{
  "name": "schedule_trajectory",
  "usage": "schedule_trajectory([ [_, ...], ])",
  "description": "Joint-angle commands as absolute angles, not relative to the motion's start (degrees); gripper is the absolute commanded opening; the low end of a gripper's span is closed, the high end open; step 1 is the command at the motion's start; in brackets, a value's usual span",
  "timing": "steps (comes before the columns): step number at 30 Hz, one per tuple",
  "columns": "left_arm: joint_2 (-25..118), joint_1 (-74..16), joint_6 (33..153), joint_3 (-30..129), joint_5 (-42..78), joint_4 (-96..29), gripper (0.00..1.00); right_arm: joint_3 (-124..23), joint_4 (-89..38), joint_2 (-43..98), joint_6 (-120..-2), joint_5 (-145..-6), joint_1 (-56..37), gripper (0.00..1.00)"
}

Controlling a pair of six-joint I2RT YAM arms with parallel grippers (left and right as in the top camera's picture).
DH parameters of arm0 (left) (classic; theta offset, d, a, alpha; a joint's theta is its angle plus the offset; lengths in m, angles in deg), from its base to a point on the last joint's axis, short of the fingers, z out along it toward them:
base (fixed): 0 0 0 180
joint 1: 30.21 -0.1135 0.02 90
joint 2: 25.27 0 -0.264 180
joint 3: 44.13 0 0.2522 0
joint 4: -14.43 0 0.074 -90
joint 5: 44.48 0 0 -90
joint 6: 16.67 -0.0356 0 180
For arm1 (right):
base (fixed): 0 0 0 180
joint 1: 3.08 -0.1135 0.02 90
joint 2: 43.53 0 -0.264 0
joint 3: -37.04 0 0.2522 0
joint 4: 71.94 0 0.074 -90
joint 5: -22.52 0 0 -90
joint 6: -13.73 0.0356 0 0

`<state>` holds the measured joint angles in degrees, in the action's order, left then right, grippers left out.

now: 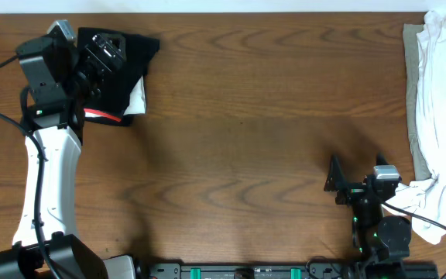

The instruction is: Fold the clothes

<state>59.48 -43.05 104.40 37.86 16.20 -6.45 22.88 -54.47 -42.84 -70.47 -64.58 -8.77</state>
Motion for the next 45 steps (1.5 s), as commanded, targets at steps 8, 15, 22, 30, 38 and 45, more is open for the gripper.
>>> schedule_trajectory([
  [8, 59.94, -42.94, 104.03, 38.58, 16.66, -6.4, 0.98, 22.99, -54.26, -43.19, -71.43, -63.84, -7.88, 0.99],
  [15, 59.94, -42.94, 104.03, 38.58, 16.66, -6.4, 0.98, 22.99, -54.26, -43.19, -71.45, -63.84, -7.88, 0.99],
  [22, 59.94, -42.94, 104.03, 38.58, 16.66, -6.4, 0.98, 22.99, -54.26, -43.17, -71.43, -63.84, -7.88, 0.99],
  [30, 59.94, -42.94, 104.03, 38.58, 16.66, -6.4, 0.98, 22.99, -54.26, -43.17, -71.45, -63.84, -7.88, 0.99],
  [38, 58.61, -43.09, 104.03, 38.14, 16.66, -9.75, 0.98, 22.99, -54.26, -43.17, -71.45, -63.84, -7.88, 0.99],
  [45, 50.76, -42.98, 104.03, 37.66, 16.66, -16.98, 0.98, 22.97, -54.26, -43.17, -71.43, -63.84, -7.88, 0.99],
])
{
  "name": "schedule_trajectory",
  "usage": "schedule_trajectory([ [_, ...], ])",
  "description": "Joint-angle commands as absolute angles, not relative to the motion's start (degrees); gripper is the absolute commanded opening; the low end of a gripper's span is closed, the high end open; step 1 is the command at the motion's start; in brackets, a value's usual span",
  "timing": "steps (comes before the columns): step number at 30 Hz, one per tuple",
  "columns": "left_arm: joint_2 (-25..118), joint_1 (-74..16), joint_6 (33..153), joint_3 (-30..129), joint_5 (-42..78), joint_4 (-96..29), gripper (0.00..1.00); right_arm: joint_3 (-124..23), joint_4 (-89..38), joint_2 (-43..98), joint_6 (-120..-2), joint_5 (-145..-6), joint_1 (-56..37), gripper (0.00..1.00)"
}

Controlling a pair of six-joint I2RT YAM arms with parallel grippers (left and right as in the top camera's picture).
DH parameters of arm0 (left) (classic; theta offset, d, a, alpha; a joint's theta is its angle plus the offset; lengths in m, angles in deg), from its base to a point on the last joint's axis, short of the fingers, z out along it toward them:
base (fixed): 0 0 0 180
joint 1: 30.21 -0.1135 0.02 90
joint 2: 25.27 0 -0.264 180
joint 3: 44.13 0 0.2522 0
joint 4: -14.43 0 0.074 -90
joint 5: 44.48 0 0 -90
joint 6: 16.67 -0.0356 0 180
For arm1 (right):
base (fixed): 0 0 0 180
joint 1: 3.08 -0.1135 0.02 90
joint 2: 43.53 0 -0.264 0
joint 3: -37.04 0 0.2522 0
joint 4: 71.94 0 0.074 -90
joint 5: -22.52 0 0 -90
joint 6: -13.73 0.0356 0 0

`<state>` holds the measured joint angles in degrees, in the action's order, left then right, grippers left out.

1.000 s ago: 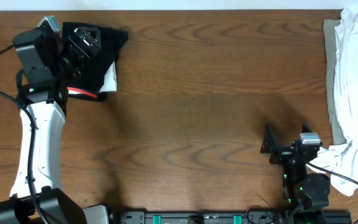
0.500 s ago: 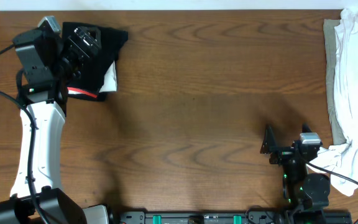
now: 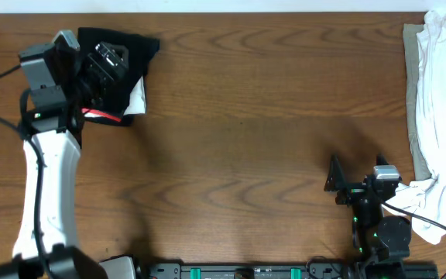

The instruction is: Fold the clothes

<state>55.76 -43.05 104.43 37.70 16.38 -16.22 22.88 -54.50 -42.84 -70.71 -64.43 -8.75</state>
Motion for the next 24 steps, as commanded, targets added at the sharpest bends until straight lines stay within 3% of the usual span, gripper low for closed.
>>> schedule_trajectory([
  [1, 48.97, -42.98, 104.03, 37.14, 16.66, -17.11, 0.98, 22.97, -54.26, -43.17, -71.43, -63.84, -7.88, 0.99],
  [19, 12.64, -41.76, 104.01, 5.97, 16.95, -17.03, 0.98, 22.97, -54.26, -43.17, -71.43, -63.84, -7.88, 0.99],
  [24, 5.1, -36.95, 104.05, -3.78, 26.28, -16.76, 0.98, 22.97, -54.26, -43.17, -71.45, -63.84, -7.88, 0.99],
])
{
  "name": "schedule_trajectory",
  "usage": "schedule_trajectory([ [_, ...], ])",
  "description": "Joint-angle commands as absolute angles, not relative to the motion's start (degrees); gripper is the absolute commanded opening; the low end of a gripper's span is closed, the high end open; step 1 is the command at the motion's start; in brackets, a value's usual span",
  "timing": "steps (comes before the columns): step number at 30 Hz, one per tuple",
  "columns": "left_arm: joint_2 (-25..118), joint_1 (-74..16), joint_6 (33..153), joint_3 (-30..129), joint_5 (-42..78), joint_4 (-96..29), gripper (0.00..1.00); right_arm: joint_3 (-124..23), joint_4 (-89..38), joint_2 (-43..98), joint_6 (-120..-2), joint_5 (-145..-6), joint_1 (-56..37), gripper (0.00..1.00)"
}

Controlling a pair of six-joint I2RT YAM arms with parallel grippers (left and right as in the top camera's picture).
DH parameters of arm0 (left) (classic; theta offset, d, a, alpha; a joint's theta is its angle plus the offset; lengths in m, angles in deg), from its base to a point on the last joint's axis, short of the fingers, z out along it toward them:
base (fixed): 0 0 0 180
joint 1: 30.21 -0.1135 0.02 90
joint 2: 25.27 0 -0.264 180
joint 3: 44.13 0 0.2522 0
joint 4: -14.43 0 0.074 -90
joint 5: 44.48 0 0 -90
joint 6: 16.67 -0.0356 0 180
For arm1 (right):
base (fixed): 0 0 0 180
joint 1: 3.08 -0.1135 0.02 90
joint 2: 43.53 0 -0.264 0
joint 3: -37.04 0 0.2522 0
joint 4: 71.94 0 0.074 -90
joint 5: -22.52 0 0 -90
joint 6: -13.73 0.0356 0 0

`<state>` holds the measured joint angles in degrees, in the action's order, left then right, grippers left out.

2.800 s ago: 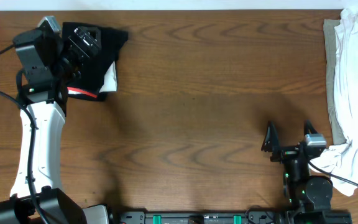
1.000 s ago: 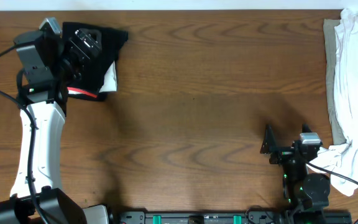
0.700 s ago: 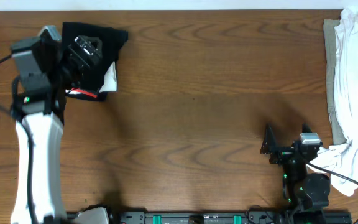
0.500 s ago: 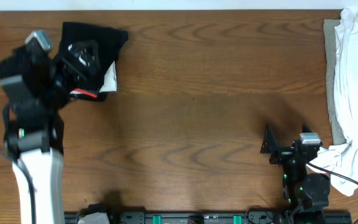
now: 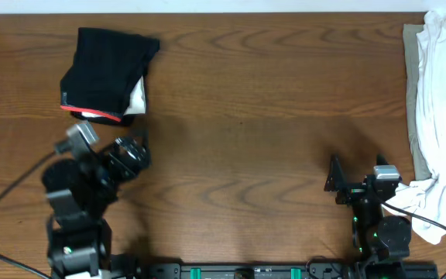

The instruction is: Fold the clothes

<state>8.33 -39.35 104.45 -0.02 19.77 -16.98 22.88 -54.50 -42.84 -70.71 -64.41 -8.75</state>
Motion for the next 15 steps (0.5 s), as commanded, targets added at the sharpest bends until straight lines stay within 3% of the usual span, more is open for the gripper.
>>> schedule_trajectory([
  [1, 3.53, -35.79, 104.05, -5.66, 28.66, -16.39, 0.98, 22.99, -54.26, -43.17, -71.45, -63.84, -7.88, 0.99],
  [15, -14.2, -28.29, 104.03, -24.92, 43.92, 0.61, 0.98, 22.97, -54.26, -43.17, -71.45, -63.84, -7.88, 0.99],
])
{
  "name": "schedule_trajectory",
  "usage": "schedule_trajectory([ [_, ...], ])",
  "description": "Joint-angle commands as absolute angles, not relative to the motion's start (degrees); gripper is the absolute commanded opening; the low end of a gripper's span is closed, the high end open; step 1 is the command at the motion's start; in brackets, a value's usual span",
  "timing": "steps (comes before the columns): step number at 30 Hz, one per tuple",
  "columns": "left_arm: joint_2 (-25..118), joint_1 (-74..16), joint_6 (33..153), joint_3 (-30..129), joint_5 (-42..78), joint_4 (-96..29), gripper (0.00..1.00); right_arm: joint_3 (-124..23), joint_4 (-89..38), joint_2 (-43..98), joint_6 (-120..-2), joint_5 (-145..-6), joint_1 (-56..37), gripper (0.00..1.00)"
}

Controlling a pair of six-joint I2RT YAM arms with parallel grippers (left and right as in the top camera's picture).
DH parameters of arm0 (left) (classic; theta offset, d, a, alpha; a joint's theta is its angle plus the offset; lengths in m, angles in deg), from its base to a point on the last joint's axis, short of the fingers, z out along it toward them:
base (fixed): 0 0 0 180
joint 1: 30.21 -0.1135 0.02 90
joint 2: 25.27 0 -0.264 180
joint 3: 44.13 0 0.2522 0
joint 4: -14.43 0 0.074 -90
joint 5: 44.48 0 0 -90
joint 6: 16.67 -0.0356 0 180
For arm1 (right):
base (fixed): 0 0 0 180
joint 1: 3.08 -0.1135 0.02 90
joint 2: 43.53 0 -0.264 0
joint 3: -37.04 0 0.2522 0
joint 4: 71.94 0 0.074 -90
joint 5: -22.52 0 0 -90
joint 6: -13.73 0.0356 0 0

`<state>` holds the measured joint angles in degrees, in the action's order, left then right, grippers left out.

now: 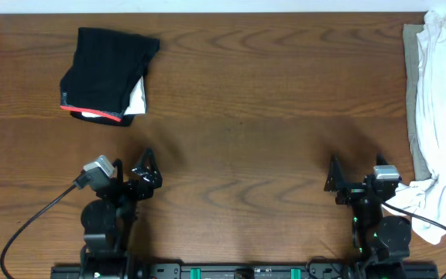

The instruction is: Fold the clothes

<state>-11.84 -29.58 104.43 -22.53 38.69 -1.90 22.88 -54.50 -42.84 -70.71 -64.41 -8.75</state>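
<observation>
A folded black garment [107,71] with a red trim and a bit of white showing lies at the far left of the table. My left gripper [150,170] sits low near the front edge, well below the garment, with its fingers apart and empty. A pile of white clothes [440,93] lies along the right edge on a beige cloth [410,93]. My right gripper [336,184] rests near the front right, just left of the pile's lower end, fingers apart and holding nothing.
Bare wooden table [254,116] stretches between the black garment and the white pile. Cables run from both arm bases at the front edge, where a black rail [246,271] stands.
My left arm has drawn further back and to the right, settling low at the front edge. The black garment and the right arm have not moved.
My left gripper was first over the folded black garment at the far left, and stayed there a moment later. Then it was off the garment and back toward the front. Now it rests at the front edge, with the garment left folded.
</observation>
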Motion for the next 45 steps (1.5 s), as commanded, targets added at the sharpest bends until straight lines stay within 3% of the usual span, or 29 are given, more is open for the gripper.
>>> schedule_trajectory([
  [1, -14.92, -27.86, 104.03, -25.77, 44.92, 1.75, 0.98, 22.99, -54.26, -43.15, -71.45, -63.84, -7.88, 0.99],
  [16, -24.95, -26.35, 99.33, -30.14, 52.86, 0.59, 0.98, 22.97, -54.26, -43.15, -71.45, -63.84, -7.88, 0.99],
  [30, -25.17, -24.6, 71.84, -30.14, 44.66, -3.39, 0.98, 22.97, -54.26, -43.15, -71.45, -63.84, -7.88, 0.99],
  [45, -25.19, -24.62, 70.18, -30.14, 44.66, -3.34, 0.98, 22.97, -54.26, -43.15, -71.45, -63.84, -7.88, 0.99],
])
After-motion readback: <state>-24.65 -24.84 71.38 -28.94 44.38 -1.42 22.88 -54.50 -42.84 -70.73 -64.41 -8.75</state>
